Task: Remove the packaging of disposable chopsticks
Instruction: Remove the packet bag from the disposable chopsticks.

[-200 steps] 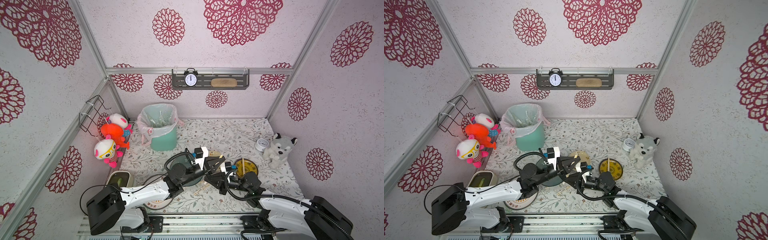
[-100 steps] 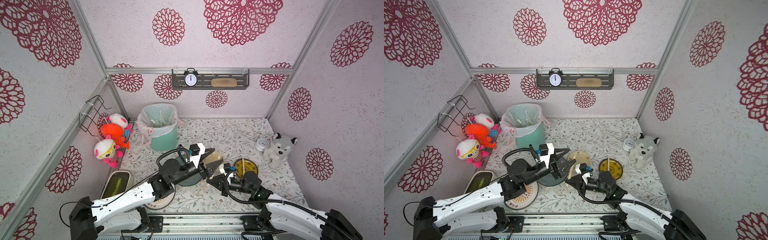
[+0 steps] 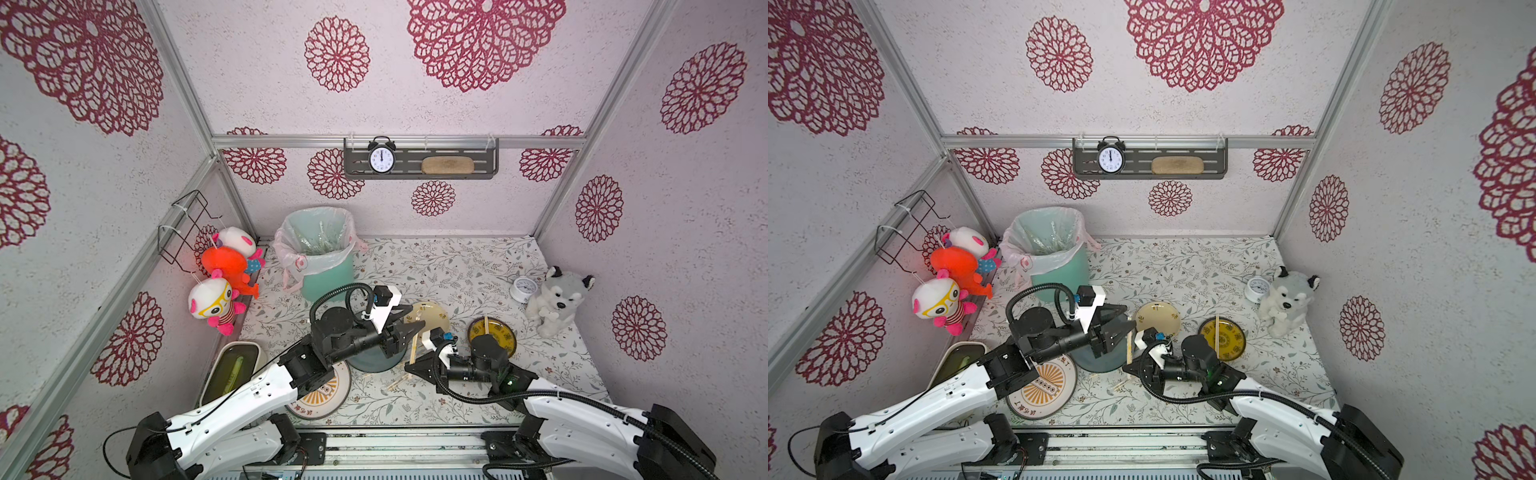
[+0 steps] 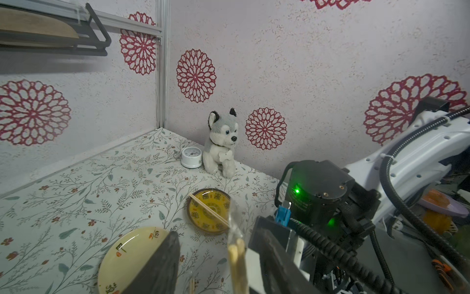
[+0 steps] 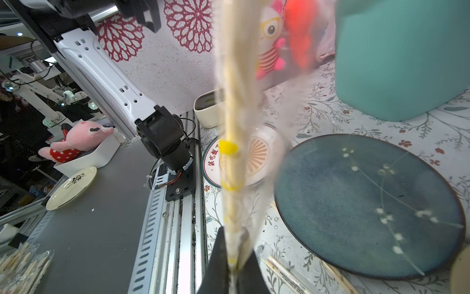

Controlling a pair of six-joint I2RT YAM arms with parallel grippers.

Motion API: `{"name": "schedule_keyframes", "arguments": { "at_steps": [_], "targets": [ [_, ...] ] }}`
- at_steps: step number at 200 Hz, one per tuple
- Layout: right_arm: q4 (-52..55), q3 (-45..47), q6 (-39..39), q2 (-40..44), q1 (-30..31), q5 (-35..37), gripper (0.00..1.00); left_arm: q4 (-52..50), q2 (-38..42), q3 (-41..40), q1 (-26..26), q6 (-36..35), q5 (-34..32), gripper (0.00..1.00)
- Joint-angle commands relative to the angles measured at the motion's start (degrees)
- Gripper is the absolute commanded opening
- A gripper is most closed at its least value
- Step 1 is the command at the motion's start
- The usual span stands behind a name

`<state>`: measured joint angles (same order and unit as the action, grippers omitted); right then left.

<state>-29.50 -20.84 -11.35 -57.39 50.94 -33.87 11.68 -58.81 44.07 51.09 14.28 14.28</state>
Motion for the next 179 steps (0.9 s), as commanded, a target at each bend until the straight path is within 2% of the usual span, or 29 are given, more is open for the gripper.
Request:
{"name": "schedule_keyframes", "arguments": {
  "at_steps": [1, 53, 78, 94, 120, 137, 179],
  "targets": [
    [-1.2, -1.8, 1.9, 0.1, 0.7, -0.5, 0.0, 0.7, -0.3, 0.3, -0.3, -0.1, 3.3, 0.32],
    [-2.1, -0.7, 2.2, 2.2, 0.7, -0.1, 0.0, 6.3, 2.1, -4.5, -1.2, 2.5, 6.5, 0.2],
    [-2.3, -0.4, 2.2, 2.5, 0.7, 0.1, 0.0, 7.0, 1.4, -5.1, -1.3, 2.9, 8.3, 0.2],
    [-2.7, -0.2, 2.3, 2.5, 0.7, 0.1, 0.0, 7.5, 0.4, -5.1, -1.3, 3.3, 8.9, 0.12],
    [-3.1, 0.0, 2.3, 2.7, 0.7, 0.1, 0.0, 8.0, 0.5, -5.8, -1.3, 3.4, 8.9, 0.12],
    [-3.6, 0.4, 2.4, 3.3, 0.7, 0.2, 0.0, 8.6, 1.0, -7.0, -1.3, 3.5, 8.8, 0.09],
    [-4.1, 0.9, 3.3, 7.9, 0.7, 0.5, 0.0, 11.0, 1.1, -12.0, -1.3, 4.9, 8.0, 0.08]
  ]
}}
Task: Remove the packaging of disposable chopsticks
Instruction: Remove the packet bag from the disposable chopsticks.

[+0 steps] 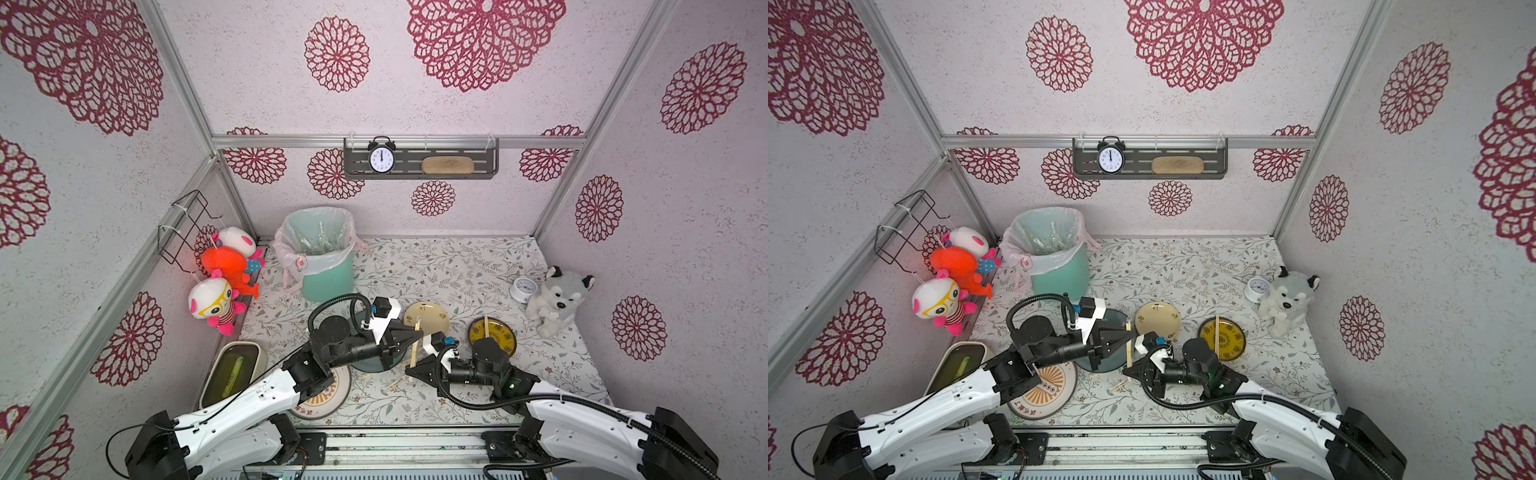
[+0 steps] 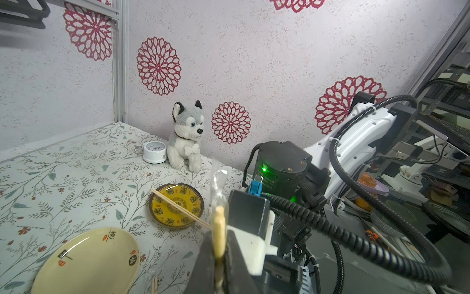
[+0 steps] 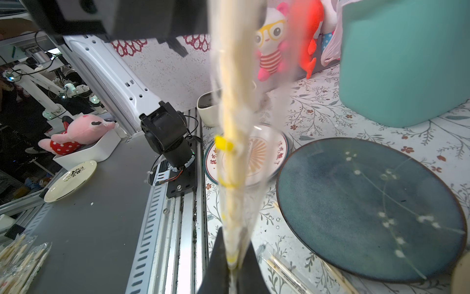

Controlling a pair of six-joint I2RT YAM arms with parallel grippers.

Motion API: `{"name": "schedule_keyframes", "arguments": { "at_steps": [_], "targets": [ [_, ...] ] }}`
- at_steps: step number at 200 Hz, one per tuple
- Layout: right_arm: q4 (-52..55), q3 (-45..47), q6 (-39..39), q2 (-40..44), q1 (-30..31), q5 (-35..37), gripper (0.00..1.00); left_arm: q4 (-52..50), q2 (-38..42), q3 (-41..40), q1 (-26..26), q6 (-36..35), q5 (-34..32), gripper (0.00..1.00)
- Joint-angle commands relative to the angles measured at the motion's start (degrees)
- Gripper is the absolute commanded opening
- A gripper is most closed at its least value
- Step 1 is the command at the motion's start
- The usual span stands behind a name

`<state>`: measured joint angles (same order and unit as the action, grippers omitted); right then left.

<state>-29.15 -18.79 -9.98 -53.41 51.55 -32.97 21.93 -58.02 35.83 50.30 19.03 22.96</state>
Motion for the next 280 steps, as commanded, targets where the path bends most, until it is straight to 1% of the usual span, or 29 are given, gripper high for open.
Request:
{"name": "schedule_keyframes", "arguments": {
  "at_steps": [1, 12, 37, 52, 67, 83, 100, 115, 157, 172, 182, 199, 209, 232, 246, 261, 280],
  "targets": [
    [-4.3, -1.3, 2.1, 4.0, 0.0, -0.5, 0.0, 0.8, 0.3, -3.9, -0.5, 0.2, -0.6, 0.08],
    [-3.3, -1.9, 2.5, 5.0, 0.0, -0.3, 0.0, 1.9, 0.3, -5.8, -0.5, 0.6, -0.5, 0.08],
    [-2.6, -3.5, 3.1, 5.7, 0.0, -0.6, 0.0, 8.0, -1.5, -9.8, -0.5, 3.4, 0.5, 0.09],
    [-2.2, -4.5, 3.3, 5.3, -0.1, -0.7, 0.0, 8.7, -3.9, -10.2, 0.1, 3.6, 1.7, 0.11],
    [-3.0, -5.3, 3.0, 4.1, 0.0, -1.9, 0.0, 10.7, -6.1, -11.0, 1.1, 3.6, 0.4, 0.11],
    [-3.6, -5.7, 2.8, 3.2, 0.0, -2.7, 0.0, 13.3, -8.0, -12.0, 1.2, 4.4, 1.8, 0.11],
    [-4.1, -5.9, 2.9, 3.5, -0.1, -2.3, 0.0, 15.4, -8.8, -13.6, 1.7, 4.5, 1.1, 0.11],
    [-2.5, -7.1, 3.4, 3.6, 0.0, -2.2, 0.0, 16.5, -9.9, -15.0, 1.9, 4.5, 0.0, 0.11],
    [-0.9, -9.9, 4.8, 4.0, -0.1, -1.7, 0.0, 21.6, -14.6, -17.5, 2.5, 5.2, 0.0, 0.1],
    [0.5, -11.4, 5.5, 4.2, -0.2, -1.8, 0.0, 23.2, -16.1, -18.2, 2.6, 5.4, 0.5, 0.09],
    [2.0, -12.5, 6.2, 4.6, -0.3, -1.4, 0.0, 23.6, -16.3, -18.7, 2.7, 5.2, 0.4, 0.09],
    [3.0, -14.2, 6.7, 5.6, -0.9, -1.8, 0.0, 19.6, -15.4, -18.7, 2.8, 3.5, -1.5, 0.09],
    [4.2, -15.4, 7.1, 5.6, -1.2, -2.3, 0.0, 19.6, -15.9, -18.9, 2.8, 3.3, -1.4, 0.1],
    [5.9, -17.5, 8.3, 5.2, -1.5, -2.5, 0.0, 21.1, -20.5, -18.1, 3.8, 2.9, 1.3, 0.11],
    [6.5, -18.8, 8.6, 4.4, -1.7, -2.9, 0.0, 21.5, -23.9, -17.6, 4.2, 2.5, 1.6, 0.12],
    [6.6, -19.8, 8.6, 4.2, -2.3, -3.7, 0.0, 24.8, -26.8, -18.9, 4.1, 2.9, 1.4, 0.12],
    [7.5, -20.5, 8.7, 4.9, -3.1, -4.3, 0.0, 29.2, -28.1, -21.4, 3.6, 3.2, 1.4, 0.12]
  ]
}}
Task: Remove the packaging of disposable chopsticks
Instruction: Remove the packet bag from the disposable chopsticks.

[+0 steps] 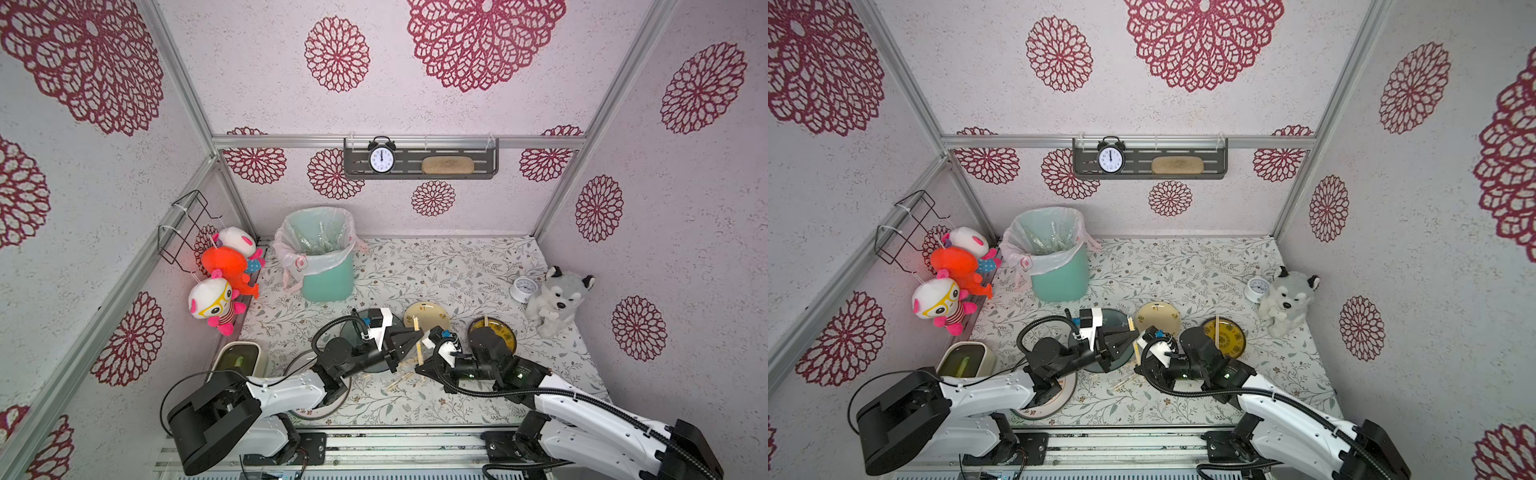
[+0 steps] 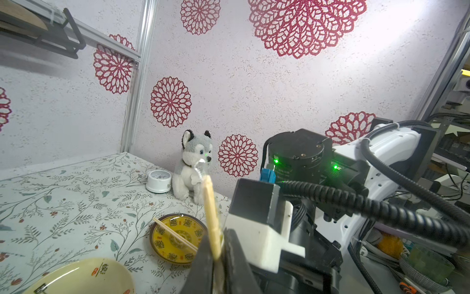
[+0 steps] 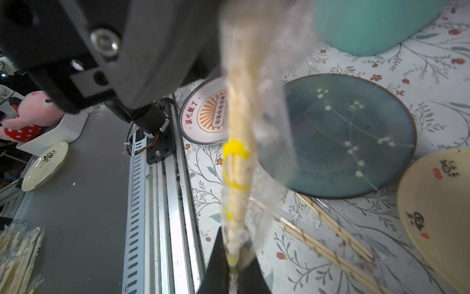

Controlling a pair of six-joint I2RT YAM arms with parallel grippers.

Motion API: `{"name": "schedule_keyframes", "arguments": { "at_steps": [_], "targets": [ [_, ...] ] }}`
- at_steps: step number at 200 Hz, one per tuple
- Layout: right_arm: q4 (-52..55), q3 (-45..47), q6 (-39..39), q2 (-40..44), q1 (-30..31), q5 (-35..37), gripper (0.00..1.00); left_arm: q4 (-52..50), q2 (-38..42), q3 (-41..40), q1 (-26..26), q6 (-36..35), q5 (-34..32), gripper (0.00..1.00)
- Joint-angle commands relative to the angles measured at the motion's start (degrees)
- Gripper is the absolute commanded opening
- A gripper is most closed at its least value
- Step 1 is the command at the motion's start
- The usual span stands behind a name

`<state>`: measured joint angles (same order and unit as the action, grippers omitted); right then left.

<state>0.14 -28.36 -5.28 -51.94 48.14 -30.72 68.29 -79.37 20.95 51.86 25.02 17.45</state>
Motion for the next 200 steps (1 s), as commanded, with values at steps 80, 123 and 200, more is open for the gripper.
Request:
{"name": "schedule_keyframes", "arguments": {
  "at_steps": [80, 123, 200],
  "targets": [
    [-20.7, -14.1, 4.5, 1.9, -0.4, -7.4, 0.0, -12.2, -11.5, -5.9, 2.4, -2.6, 14.8, 0.18],
    [-18.9, -13.6, 4.3, 2.1, -0.4, -7.1, 0.0, -8.9, -10.0, -6.2, 1.5, -1.9, 14.5, 0.15],
    [-26.0, 2.2, -1.4, 7.3, -0.3, -0.9, 0.0, -41.9, 14.4, 8.6, -1.7, -13.3, 13.9, 0.6]
  ]
}}
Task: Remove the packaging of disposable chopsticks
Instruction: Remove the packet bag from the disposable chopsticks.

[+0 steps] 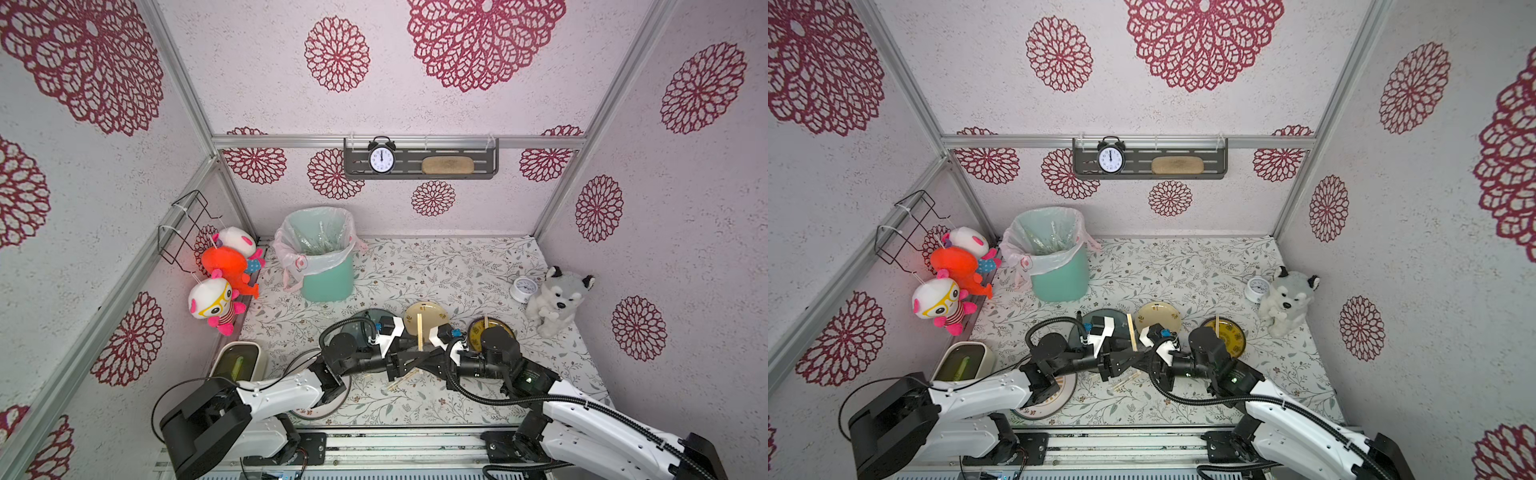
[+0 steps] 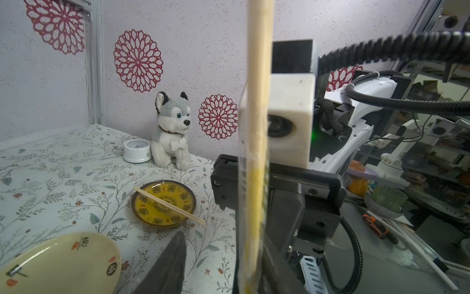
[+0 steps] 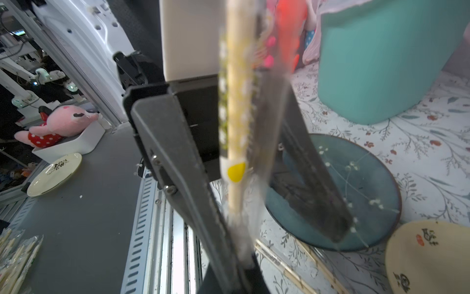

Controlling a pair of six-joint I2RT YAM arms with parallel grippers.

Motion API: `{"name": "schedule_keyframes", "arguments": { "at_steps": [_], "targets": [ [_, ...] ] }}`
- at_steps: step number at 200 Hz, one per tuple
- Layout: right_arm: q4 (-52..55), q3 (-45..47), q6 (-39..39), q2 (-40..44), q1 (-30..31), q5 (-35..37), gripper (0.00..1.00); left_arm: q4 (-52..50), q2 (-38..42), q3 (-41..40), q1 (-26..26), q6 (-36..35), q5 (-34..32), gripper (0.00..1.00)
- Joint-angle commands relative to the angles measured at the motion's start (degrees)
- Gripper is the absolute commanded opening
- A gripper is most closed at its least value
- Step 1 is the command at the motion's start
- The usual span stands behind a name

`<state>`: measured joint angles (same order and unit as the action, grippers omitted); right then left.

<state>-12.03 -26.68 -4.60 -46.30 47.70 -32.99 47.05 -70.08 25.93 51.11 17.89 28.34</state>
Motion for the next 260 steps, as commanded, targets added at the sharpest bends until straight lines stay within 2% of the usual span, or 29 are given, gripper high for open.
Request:
{"name": "schedule_keyframes", "arguments": {
  "at_steps": [1, 10, 27, 53, 67, 83, 113, 124, 140, 158, 172, 201, 234, 260],
  "targets": [
    [-13.9, 0.7, -2.1, 1.7, 0.1, 1.4, 0.0, -21.0, 5.4, 3.9, -1.0, -6.4, 3.0, 0.6],
    [-14.9, 1.5, -2.5, 1.7, 0.2, 1.0, 0.0, -23.7, 7.8, 5.8, -1.5, -7.8, 2.6, 0.65],
    [-15.6, 2.1, -2.9, 1.4, 0.1, 0.4, 0.0, -26.9, 10.9, 9.0, -2.4, -9.3, 2.4, 0.69],
    [-15.5, 2.5, -2.7, 1.3, 0.2, 0.6, 0.0, -30.7, 10.5, 14.3, -2.4, -9.8, 7.3, 0.7],
    [-15.5, 2.6, -2.8, 1.4, 0.2, 0.1, 0.0, -30.6, 9.1, 15.8, -2.2, -9.5, 7.9, 0.69],
    [-15.8, 2.9, -2.8, 1.6, 0.2, -0.2, 0.0, -30.6, 7.6, 17.0, -2.3, -10.3, 6.4, 0.66],
    [-15.6, 3.2, -2.6, 1.6, 0.2, 0.1, 0.0, -30.8, 7.4, 18.8, -2.3, -11.4, 7.4, 0.42],
    [-15.6, 3.2, -2.5, 1.4, 0.2, 0.0, 0.0, -31.0, 7.3, 19.3, -2.4, -11.6, 7.9, 0.4],
    [-15.6, 3.3, -2.6, 1.2, 0.2, 0.0, 0.0, -31.5, 7.8, 19.6, -2.4, -11.8, 7.8, 0.41],
    [-15.6, 3.5, -2.5, 0.6, 0.1, 0.4, 0.0, -31.6, 8.8, 19.7, -2.4, -12.1, 8.6, 0.54],
    [-15.7, 3.3, -2.6, 0.1, 0.2, 0.3, 0.0, -31.9, 9.3, 20.1, -2.4, -11.9, 8.9, 0.55],
    [-15.8, 3.3, -2.8, 0.2, 0.2, 0.1, 0.0, -33.2, 8.5, 20.9, -2.5, -12.2, 7.6, 0.41],
    [-15.7, 3.4, -2.7, 0.1, 0.3, -0.2, 0.0, -33.9, 7.4, 21.6, -2.6, -12.6, 8.1, 0.21],
    [-15.8, 3.6, -2.8, 0.3, 0.2, -0.2, 0.0, -34.0, 6.7, 21.7, -2.6, -12.5, 7.9, 0.18]
  ]
}}
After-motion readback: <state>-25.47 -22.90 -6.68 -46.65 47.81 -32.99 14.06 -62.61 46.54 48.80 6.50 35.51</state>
